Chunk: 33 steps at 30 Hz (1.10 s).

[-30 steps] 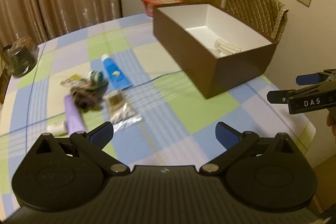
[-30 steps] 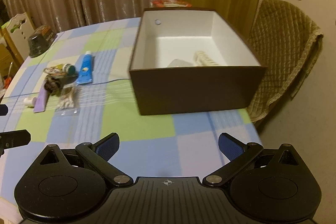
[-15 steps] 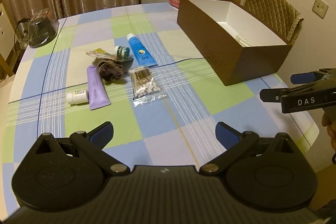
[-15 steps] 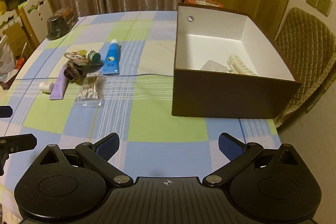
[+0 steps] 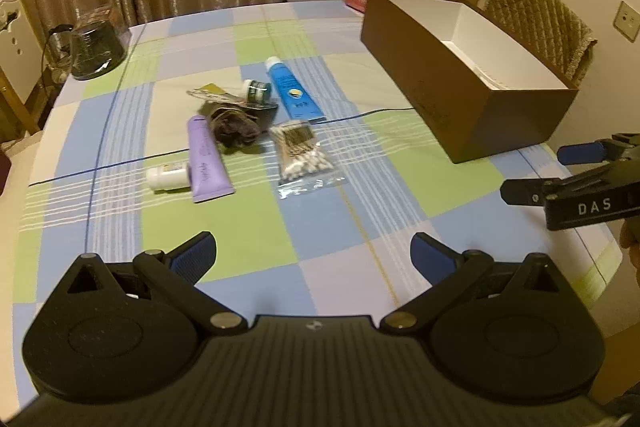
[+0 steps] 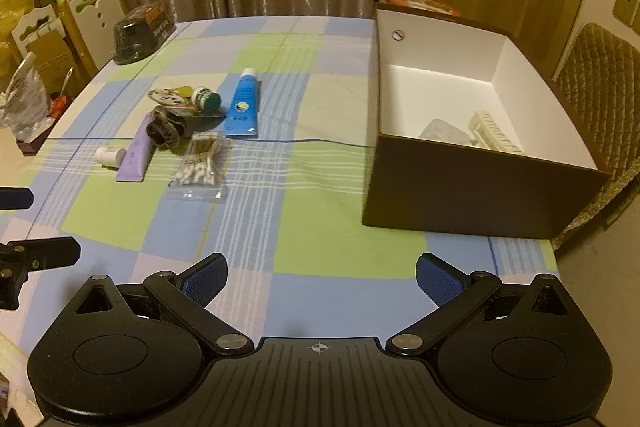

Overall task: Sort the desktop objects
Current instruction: 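Withdraw both tools from the box back over the table items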

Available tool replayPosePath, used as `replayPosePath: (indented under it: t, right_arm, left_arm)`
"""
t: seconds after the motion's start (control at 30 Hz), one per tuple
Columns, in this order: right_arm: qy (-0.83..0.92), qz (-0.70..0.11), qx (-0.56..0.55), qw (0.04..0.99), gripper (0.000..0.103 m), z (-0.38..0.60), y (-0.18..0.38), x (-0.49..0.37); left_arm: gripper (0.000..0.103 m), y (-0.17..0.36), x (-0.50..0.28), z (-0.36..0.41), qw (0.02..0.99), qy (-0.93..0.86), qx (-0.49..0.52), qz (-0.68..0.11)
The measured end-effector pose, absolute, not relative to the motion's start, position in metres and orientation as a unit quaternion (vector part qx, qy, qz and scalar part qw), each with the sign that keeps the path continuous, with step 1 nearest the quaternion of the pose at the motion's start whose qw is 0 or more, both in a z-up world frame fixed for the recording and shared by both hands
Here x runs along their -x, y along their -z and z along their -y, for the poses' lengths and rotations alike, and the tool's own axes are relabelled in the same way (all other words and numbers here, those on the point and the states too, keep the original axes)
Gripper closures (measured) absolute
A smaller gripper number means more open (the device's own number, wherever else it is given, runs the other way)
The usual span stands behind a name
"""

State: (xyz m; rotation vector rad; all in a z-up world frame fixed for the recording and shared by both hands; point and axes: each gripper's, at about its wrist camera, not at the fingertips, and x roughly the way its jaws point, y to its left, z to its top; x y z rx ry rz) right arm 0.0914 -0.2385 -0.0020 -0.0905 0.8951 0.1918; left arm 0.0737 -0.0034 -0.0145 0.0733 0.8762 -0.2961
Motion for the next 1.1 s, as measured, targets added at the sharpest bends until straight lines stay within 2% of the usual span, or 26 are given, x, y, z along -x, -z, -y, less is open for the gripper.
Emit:
replayPosePath:
  t: [0.5, 1.1]
  right_arm:
    - [-0.126, -0.431, 0.084, 0.890, 0.000, 0.189, 0.007, -0.085]
    - [-0.251, -0.408, 0.096, 0.872, 0.000, 0.166, 0.013, -0.161]
  left_arm:
    - [0.001, 0.023, -0.064, -0.042, 0.894, 0.113, -0.024, -0.433]
    - [0.002, 0.014, -0.089, -0.056, 0.901, 0.004, 0.012, -0.435]
